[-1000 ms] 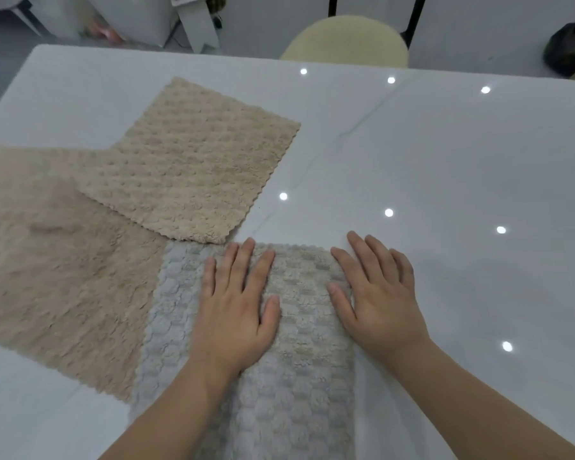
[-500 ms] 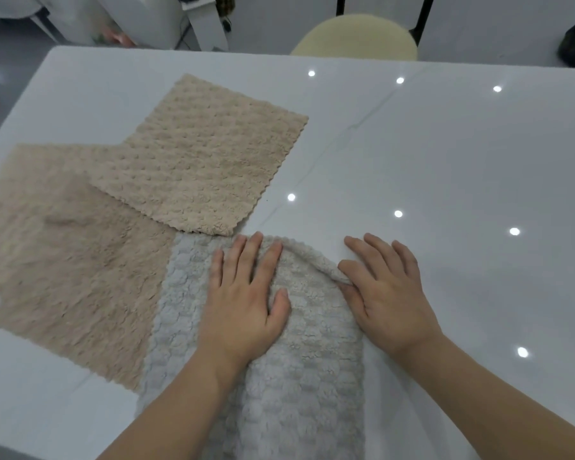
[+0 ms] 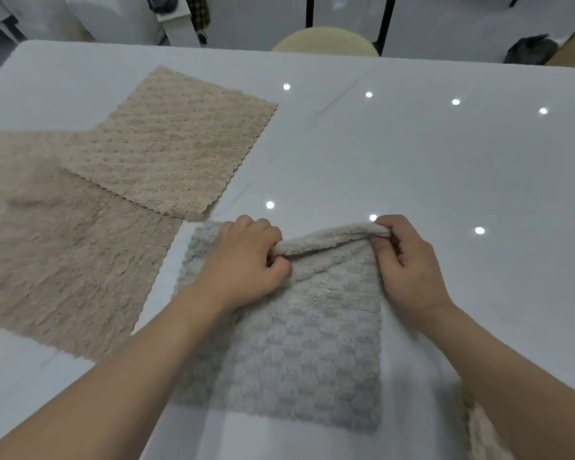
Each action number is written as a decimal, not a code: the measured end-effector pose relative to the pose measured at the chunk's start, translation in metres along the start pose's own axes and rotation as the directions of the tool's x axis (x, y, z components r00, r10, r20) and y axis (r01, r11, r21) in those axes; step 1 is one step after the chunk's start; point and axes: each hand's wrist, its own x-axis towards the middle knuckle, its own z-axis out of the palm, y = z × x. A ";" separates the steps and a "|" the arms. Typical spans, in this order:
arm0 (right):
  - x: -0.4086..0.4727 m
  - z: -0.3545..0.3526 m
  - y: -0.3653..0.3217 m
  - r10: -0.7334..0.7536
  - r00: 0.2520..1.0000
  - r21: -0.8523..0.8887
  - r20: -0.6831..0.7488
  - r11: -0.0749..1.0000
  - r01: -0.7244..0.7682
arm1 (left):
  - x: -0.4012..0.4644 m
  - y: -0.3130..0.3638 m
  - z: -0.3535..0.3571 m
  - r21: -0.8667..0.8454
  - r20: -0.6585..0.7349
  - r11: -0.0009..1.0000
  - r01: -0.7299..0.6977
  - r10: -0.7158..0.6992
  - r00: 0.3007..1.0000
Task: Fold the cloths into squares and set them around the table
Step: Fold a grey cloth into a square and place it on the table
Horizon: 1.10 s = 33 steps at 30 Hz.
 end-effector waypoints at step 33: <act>0.016 -0.157 0.031 0.505 0.855 -0.119 0.121 0.862 -0.492 | -0.001 0.136 -0.010 -0.231 0.296 0.972 -0.043 0.112 0.949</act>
